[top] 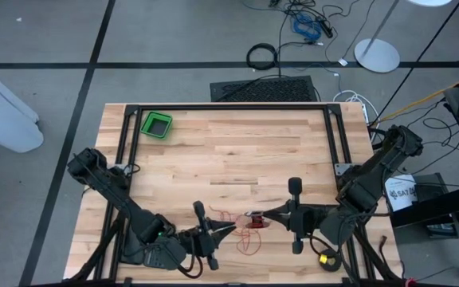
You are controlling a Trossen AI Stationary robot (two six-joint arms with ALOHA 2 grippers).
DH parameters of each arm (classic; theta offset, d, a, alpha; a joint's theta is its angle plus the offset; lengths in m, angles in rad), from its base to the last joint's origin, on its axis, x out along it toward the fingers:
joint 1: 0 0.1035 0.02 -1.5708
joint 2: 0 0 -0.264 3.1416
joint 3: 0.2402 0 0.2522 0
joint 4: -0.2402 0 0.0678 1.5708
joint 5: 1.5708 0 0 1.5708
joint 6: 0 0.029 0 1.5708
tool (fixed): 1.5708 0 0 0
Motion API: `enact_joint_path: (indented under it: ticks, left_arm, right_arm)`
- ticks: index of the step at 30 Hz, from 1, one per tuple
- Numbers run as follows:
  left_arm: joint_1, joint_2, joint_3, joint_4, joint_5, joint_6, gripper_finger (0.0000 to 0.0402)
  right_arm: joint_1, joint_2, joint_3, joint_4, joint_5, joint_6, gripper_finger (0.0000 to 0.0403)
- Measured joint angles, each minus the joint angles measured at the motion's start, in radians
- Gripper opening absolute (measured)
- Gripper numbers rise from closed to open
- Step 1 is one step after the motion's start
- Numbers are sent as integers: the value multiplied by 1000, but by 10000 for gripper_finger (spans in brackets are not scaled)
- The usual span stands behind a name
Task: Coil cords
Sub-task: Coil the red wire into the spool
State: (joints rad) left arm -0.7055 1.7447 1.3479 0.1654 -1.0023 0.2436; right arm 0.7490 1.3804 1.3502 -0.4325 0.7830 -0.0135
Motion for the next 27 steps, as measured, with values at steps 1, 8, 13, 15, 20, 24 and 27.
enact_joint_path:
  ticks: [1, 8, 13, 15, 20, 24, 27]
  left_arm:
    - [0, 0, 0, 0, 0, 0, 59]
    - [0, 0, 0, 1, 1, -2, 65]
    - [4, 0, 0, 11, 3, -15, 65]
    - [9, 0, 0, 13, 3, -40, 66]
    - [11, 1, 0, 104, 11, -52, 66]
    - [10, 1, 0, 214, 40, -53, 66]
    - [11, 1, 0, 223, 43, -53, 66]
  right_arm:
    - [0, 0, 0, 0, 0, 0, 0]
    - [-1, 0, 0, 3, 1, 1, 0]
    - [-1, -1, 0, 27, 6, 3, 0]
    - [-1, -1, 0, 44, 6, 11, 0]
    - [3, -2, 0, 58, 5, 3, 0]
    - [5, -2, 0, 57, 1, -13, 0]
    - [6, -2, 0, 57, -8, -15, 0]
